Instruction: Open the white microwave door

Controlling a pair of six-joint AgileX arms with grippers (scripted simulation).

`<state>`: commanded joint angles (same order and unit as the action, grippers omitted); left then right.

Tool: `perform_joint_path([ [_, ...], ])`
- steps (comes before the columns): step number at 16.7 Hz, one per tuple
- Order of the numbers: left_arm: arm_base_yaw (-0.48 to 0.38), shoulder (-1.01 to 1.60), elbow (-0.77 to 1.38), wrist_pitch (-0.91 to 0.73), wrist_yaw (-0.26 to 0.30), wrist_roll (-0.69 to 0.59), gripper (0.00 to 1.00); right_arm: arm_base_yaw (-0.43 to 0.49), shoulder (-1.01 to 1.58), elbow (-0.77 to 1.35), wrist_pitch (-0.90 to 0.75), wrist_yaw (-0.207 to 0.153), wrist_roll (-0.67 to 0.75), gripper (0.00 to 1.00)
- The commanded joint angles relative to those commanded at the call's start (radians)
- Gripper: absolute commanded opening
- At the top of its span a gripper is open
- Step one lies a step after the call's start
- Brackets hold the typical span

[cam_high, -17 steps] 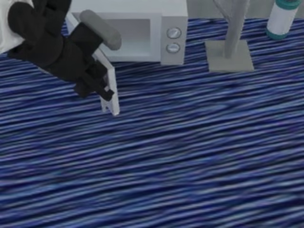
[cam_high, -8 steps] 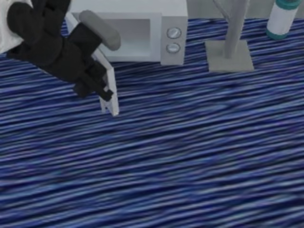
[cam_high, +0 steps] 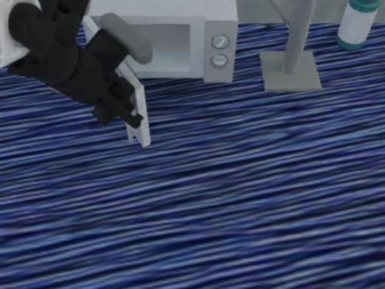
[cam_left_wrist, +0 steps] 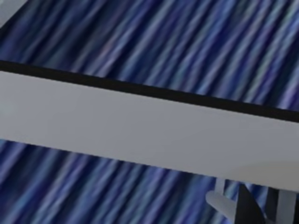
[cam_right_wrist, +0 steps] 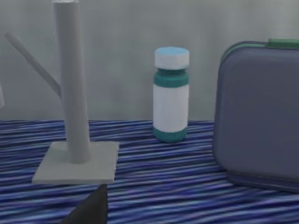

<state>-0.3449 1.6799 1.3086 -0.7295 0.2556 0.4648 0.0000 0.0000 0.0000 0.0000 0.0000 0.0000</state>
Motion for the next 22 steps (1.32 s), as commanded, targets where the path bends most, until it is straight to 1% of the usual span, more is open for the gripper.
perform_joint_path([
  [4, 0.0, 0.0, 0.0, 0.0, 0.0, 0.0, 0.0, 0.0, 0.0, 0.0, 0.0, 0.0, 0.0, 1.0],
  [7, 0.002, 0.0, -0.001, -0.004, 0.01, 0.014, 0.0, 0.0, 0.0, 0.0, 0.0, 0.0, 0.0, 1.0],
  [15, 0.081, -0.012, -0.006, -0.066, 0.09, 0.2, 0.0, 0.0, 0.0, 0.0, 0.0, 0.0, 0.0, 1.0],
  [22, 0.084, -0.012, -0.007, -0.068, 0.094, 0.207, 0.0, 0.0, 0.0, 0.0, 0.0, 0.0, 0.0, 1.0],
])
